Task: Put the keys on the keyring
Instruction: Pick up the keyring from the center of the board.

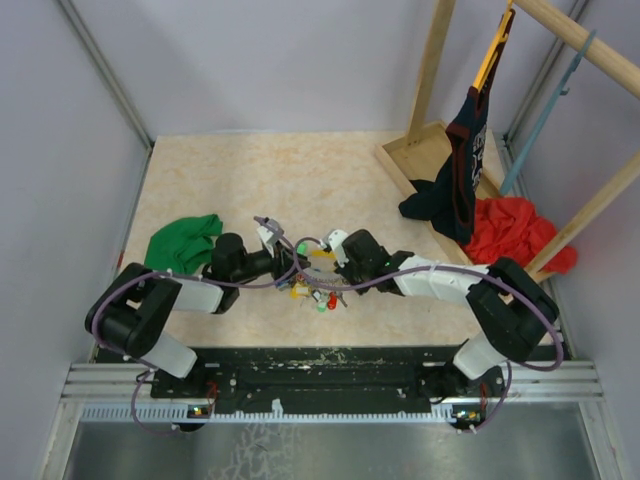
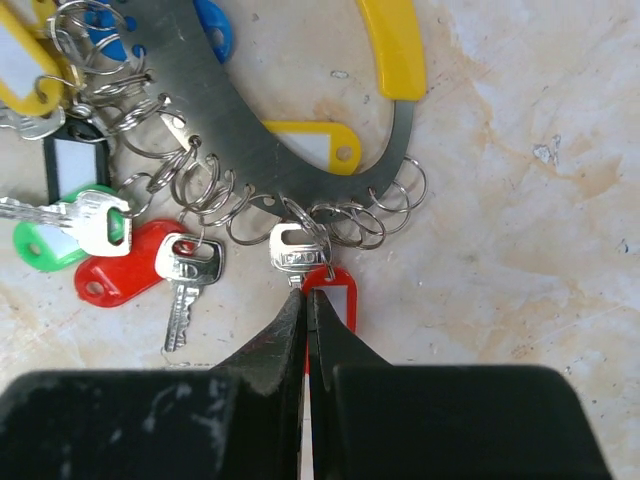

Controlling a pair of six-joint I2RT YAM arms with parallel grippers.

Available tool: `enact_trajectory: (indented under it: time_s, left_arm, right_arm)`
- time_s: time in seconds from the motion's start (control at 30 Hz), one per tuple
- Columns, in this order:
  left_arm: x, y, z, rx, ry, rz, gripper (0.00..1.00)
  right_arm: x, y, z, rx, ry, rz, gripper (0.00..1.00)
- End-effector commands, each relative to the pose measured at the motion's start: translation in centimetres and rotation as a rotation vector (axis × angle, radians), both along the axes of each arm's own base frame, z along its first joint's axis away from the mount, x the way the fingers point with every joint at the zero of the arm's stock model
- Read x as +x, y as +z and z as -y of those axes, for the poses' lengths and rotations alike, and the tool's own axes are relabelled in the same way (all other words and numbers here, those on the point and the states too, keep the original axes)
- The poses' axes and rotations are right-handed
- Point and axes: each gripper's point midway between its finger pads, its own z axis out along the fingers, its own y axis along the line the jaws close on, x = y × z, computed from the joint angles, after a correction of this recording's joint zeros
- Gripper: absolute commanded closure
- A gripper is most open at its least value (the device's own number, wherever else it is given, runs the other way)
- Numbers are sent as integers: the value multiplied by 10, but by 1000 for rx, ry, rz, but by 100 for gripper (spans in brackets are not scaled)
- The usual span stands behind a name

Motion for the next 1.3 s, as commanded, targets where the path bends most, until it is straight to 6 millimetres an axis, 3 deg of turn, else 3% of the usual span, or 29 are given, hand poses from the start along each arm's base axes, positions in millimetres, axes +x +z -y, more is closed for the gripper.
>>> enact_trajectory:
  time_s: [0.0, 0.23, 0.4, 0.43, 0.57, 0.7, 0.93, 1.13, 1.27]
  left_arm:
    - [-7, 8, 9, -38, -97, 58, 71]
    - [-11, 6, 23, -64, -206, 58, 71]
    - [-9, 1, 27, -74, -227, 45, 71]
    - [-8, -1, 26, -69, -217, 44, 71]
    - [-3, -4, 20, -43, -164, 45, 71]
    - [0, -5, 17, -22, -131, 46, 71]
    - [0, -6, 15, -10, -122, 47, 71]
    - [-1, -5, 13, -3, -118, 56, 71]
    - [-2, -4, 14, -5, -131, 57, 71]
  right_arm:
    - [17, 46, -24, 133, 55, 121, 100]
    - [18, 63, -30, 166, 124, 176, 100]
    - [20, 59, -24, 140, 68, 156, 100]
    - [20, 56, -21, 134, 38, 146, 95]
    - [20, 46, -10, 106, -129, 67, 55]
    - [19, 41, -12, 157, -253, 14, 43]
    - [26, 24, -17, 169, -302, 6, 43]
    - [26, 6, -19, 146, -295, -16, 52]
    - [20, -3, -19, 135, -286, -52, 65]
